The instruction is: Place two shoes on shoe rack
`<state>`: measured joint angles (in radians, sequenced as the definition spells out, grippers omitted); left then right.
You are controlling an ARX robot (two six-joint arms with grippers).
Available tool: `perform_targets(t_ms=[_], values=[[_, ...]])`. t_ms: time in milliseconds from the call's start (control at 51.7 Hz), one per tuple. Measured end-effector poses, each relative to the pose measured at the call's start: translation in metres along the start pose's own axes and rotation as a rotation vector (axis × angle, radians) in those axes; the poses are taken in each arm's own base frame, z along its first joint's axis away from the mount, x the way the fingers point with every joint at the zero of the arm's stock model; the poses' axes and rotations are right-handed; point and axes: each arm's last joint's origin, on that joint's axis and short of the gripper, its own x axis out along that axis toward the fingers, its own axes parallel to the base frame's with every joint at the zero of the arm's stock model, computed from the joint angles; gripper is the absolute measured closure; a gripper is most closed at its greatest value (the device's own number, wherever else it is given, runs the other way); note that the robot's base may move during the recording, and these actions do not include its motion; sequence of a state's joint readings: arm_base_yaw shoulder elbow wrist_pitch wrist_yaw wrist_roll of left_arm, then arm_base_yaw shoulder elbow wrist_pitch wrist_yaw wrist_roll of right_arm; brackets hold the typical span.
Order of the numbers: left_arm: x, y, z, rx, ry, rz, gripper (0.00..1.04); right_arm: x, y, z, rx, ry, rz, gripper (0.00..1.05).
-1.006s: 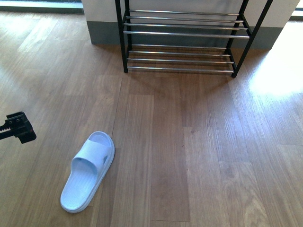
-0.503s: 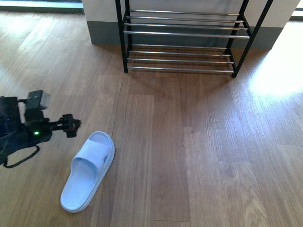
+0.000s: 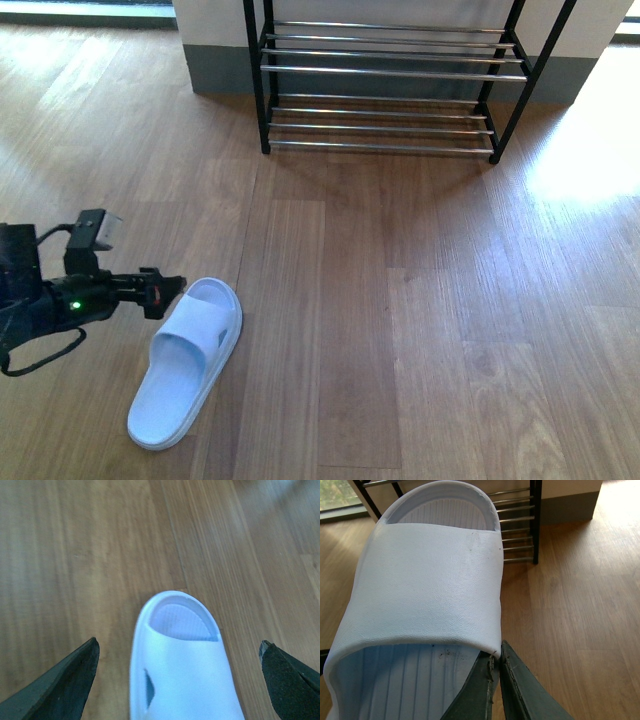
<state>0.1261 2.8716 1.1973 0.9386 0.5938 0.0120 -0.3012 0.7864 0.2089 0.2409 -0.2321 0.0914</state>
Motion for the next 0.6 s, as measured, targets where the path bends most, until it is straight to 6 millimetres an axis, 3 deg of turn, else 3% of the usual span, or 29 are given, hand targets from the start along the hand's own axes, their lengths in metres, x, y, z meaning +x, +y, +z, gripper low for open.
perform_targets(t_ms=[174, 329, 600], values=[[-0.031, -0.012, 0.019, 0.012, -0.145, 0.205, 0.09, 0.000, 0.000, 0.000, 0.000, 0.000, 0.000, 1.04], [-0.049, -0.026, 0.014, -0.064, -0.222, 0.360, 0.09, 0.000, 0.000, 0.000, 0.000, 0.000, 0.000, 1.04], [-0.055, -0.038, 0.009, -0.090, -0.261, 0.266, 0.09, 0.000, 0.000, 0.000, 0.000, 0.000, 0.000, 1.04]])
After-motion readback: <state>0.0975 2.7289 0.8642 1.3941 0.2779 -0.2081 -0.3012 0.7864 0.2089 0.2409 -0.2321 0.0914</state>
